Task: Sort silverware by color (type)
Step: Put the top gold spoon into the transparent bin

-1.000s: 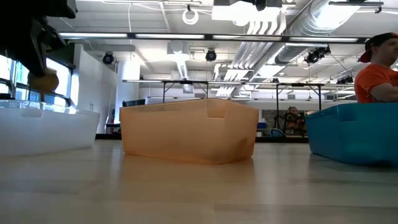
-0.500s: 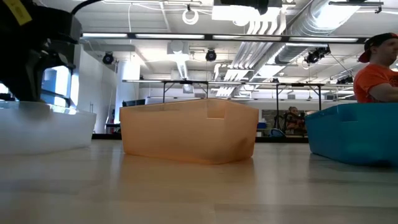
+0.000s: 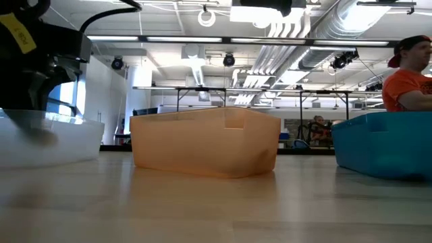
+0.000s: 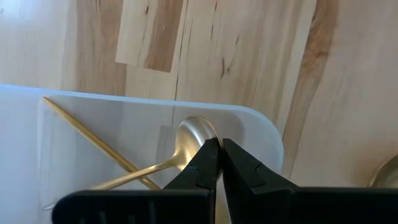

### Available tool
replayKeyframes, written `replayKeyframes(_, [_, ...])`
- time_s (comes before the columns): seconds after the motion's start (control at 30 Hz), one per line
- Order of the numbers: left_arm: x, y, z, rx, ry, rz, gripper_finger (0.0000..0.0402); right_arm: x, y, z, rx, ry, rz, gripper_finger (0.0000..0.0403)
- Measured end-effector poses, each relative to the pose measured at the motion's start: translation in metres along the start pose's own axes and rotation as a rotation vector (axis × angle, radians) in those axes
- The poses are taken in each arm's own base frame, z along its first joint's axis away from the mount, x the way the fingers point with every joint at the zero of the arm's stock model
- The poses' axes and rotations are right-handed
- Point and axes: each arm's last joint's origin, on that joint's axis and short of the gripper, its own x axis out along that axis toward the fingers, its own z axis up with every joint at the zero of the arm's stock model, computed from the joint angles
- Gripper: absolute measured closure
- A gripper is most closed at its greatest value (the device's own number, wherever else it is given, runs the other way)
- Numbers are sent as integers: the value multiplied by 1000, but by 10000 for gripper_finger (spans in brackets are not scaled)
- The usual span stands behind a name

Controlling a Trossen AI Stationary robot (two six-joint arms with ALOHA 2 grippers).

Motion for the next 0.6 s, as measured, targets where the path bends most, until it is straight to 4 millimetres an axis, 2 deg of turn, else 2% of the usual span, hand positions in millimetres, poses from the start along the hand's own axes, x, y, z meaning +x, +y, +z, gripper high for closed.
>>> replayKeyframes(0.6, [4, 6, 7, -50, 26, -20, 400, 0, 0, -2, -4, 20, -4, 167])
